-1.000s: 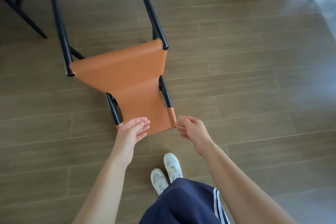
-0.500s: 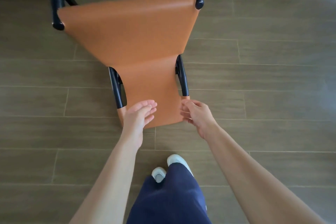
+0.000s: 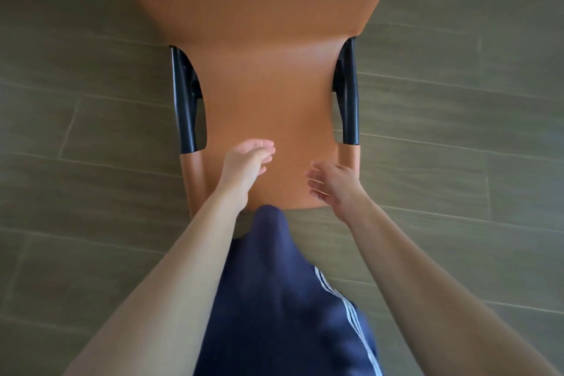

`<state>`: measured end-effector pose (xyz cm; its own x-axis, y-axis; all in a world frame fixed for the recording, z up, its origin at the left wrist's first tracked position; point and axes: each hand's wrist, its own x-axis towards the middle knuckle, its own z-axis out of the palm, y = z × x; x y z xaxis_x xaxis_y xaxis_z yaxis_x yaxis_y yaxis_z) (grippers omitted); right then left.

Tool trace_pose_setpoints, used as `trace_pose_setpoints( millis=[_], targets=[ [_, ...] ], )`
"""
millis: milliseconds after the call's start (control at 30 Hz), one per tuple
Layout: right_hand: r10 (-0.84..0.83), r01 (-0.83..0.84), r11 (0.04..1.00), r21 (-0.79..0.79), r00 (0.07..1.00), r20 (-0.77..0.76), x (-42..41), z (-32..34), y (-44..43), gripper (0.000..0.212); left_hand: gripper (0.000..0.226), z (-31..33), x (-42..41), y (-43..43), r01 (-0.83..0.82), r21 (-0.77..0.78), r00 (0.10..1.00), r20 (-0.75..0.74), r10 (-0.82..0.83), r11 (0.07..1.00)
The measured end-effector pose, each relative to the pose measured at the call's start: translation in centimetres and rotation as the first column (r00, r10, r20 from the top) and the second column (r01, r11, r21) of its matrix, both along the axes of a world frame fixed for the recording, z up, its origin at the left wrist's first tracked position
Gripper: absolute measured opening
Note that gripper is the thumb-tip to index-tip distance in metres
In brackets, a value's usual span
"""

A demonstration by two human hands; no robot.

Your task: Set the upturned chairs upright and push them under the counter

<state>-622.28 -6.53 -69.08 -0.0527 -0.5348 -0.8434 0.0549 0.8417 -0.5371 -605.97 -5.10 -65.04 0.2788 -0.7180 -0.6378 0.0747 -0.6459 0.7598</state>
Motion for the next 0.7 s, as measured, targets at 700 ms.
trace_pose_setpoints(
  millis=[700],
  targets=[
    [-0.097, 0.089, 0.995, 0.054, 0.980, 0.176, 2.3, -15.1, -0.6, 0.013, 0.016, -15.1, 1.6, -0.6, 0.265, -0.041, 0.928, 0.284, -0.242, 0.963]
  ],
)
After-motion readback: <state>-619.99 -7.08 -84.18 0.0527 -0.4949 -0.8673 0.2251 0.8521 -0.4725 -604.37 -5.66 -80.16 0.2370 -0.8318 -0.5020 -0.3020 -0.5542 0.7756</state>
